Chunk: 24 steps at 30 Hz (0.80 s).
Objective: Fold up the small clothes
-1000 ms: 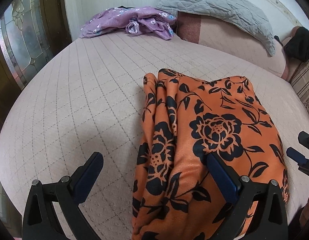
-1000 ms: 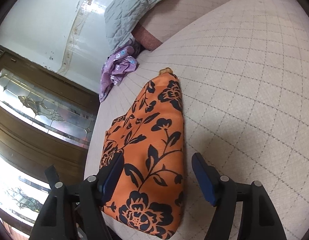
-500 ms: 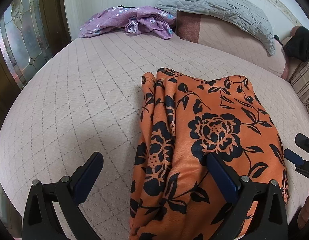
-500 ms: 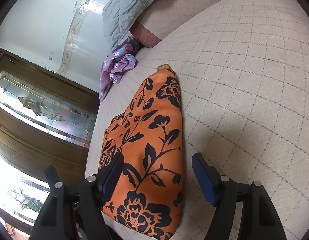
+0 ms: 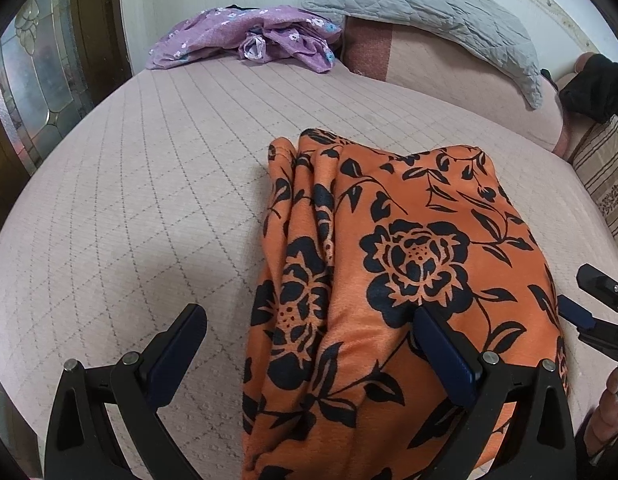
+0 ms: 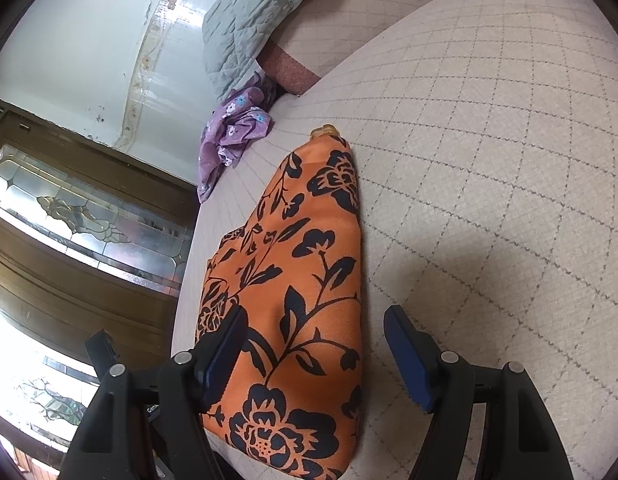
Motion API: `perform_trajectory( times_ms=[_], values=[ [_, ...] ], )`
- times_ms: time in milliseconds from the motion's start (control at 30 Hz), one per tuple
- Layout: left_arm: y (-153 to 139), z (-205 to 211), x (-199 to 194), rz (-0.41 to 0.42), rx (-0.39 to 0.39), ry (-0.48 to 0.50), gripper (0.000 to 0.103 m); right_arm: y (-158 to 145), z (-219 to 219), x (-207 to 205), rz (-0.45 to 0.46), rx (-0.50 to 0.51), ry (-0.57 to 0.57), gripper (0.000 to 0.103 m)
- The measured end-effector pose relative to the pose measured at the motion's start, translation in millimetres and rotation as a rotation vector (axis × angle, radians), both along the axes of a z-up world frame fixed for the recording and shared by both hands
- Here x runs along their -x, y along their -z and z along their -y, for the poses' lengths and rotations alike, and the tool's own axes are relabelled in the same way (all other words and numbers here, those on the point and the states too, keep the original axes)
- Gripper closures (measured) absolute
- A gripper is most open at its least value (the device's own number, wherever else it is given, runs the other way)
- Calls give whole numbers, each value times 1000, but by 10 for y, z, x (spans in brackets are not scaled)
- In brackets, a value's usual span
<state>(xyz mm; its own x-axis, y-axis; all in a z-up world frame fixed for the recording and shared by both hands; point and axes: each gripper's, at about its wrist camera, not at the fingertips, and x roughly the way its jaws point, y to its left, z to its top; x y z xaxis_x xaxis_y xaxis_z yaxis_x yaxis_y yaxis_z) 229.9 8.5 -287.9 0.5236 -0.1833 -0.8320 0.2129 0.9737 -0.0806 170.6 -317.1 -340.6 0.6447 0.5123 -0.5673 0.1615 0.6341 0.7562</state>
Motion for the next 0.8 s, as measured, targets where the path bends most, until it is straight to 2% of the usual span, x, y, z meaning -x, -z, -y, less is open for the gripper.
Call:
perform_trajectory(
  times_ms=[167,267,433,567,733,800],
  values=[
    [13,6,4,-6,11,5,0,3,-5,0,0,-1,0,30],
    [39,9,-8,-34,46,18,0,19,-16,-11,-3,-2,0,29],
    [143,-104,-98,-169,241,33,0,60,-42,-38,-9,-11,-4,29],
    [158,-204,-122,-191,316,6,0,96,-36,-60,-23,-23,1,29],
    [150,-184,-82,-178,306,11,0,146,-23,-71,-34,-50,9,24],
    [155,-132,-83,-164,277,18,7,202,-30,-81,-49,-69,13,24]
  ],
)
